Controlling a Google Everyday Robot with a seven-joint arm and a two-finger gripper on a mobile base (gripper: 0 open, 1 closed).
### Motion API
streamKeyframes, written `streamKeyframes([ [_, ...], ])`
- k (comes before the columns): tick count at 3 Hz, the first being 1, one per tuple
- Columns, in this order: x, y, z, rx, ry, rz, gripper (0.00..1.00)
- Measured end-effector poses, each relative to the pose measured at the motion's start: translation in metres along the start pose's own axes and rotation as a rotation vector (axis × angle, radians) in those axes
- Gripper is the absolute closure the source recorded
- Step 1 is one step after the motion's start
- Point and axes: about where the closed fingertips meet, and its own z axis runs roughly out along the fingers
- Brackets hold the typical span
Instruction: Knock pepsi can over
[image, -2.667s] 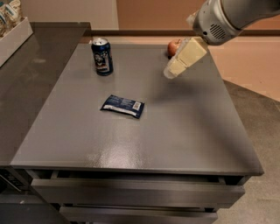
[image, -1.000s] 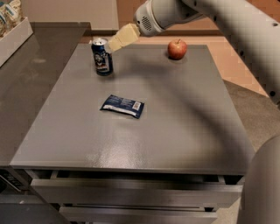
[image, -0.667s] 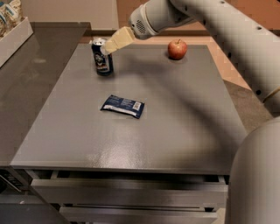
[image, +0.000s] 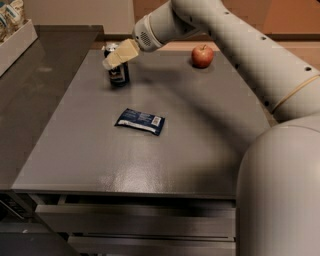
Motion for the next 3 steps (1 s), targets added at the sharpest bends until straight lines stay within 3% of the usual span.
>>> streamKeyframes([
  [3,0.008,-0.007,0.034,-0.018,0.051,-0.010,0.00],
])
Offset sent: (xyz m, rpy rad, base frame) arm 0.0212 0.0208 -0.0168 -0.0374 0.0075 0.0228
